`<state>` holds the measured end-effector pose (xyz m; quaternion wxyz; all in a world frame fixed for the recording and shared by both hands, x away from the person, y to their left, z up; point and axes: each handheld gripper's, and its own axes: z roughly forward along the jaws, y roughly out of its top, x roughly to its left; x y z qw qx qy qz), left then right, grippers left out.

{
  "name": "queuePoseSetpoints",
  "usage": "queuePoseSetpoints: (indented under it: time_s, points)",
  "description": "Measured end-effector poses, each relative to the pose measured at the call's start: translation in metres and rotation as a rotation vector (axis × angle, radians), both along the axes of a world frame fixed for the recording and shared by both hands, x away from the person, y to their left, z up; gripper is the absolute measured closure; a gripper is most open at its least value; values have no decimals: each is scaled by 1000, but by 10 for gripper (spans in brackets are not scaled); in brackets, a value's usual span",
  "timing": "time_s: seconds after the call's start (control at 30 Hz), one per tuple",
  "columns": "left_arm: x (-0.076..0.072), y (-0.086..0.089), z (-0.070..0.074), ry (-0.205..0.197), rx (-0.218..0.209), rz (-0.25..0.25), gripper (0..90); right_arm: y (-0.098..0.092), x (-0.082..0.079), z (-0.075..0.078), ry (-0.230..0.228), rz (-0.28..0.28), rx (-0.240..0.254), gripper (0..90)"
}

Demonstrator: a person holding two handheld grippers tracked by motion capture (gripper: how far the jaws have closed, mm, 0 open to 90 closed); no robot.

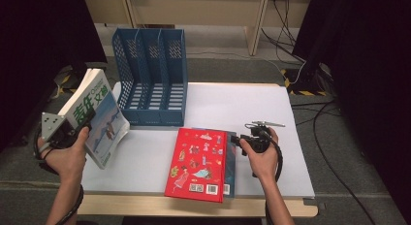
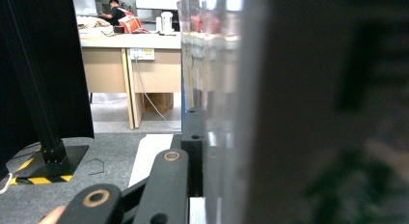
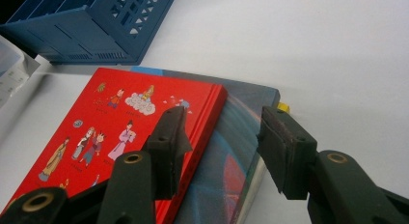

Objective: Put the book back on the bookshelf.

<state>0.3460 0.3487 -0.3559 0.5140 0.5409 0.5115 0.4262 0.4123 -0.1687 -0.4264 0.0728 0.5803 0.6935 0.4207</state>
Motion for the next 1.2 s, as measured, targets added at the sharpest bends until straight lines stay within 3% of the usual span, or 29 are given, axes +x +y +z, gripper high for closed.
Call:
queuePoseSetpoints:
  time_s: [0.53,1.2]
  points:
    - [5,-3,29,-45,1,-24,736,-2,-1,-5,2,-12,-2,521]
    - [15,-4,47,-58,-1,-35,736,-4,-1,-7,8,-14,-2,520]
